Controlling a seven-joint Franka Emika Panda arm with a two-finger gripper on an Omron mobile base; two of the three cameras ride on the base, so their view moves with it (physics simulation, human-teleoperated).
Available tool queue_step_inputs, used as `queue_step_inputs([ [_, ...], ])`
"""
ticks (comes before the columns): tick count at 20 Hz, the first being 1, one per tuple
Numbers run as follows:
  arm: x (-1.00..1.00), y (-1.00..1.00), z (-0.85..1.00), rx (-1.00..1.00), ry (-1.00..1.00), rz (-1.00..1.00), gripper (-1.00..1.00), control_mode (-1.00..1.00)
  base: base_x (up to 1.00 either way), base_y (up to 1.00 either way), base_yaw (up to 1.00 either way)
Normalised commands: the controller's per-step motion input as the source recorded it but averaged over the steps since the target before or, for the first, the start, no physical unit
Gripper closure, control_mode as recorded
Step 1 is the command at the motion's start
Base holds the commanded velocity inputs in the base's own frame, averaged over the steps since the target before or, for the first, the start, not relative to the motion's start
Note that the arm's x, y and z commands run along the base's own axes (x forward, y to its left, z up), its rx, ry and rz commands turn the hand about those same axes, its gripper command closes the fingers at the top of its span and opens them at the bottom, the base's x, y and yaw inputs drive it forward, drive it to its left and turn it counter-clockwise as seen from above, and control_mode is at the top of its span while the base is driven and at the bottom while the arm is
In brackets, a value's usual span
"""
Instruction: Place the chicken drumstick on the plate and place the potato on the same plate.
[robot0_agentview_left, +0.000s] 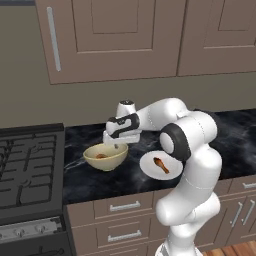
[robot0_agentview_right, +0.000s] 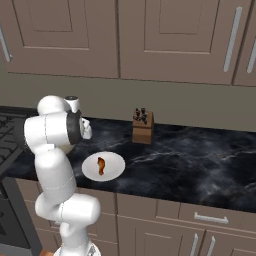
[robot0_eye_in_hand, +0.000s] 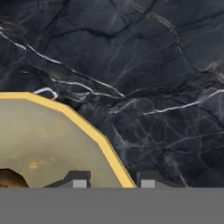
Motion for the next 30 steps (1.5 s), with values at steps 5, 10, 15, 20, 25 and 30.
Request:
queue_step_inputs([
  [5,-0.32,0.00,0.00,0.00,0.00,-0.08,1.00,-1.00,0.00,0.00,0.00],
  [10,-0.38,-0.01,0.00,0.00,0.00,-0.18,1.00,-1.00,0.00,0.00,0.00],
  [15,-0.32,-0.06,0.12,0.00,0.00,-0.25,1.00,-1.00,0.00,0.00,0.00],
  [20,-0.20,-0.10,0.31,0.00,0.00,-0.26,1.00,-1.00,0.00,0.00,0.00],
  [25,-0.16,-0.15,0.37,0.00,0.00,-0.24,1.00,-1.00,0.00,0.00,0.00],
  [30,-0.28,-0.12,0.43,0.01,0.00,-0.26,1.00,-1.00,0.00,0.00,0.00],
])
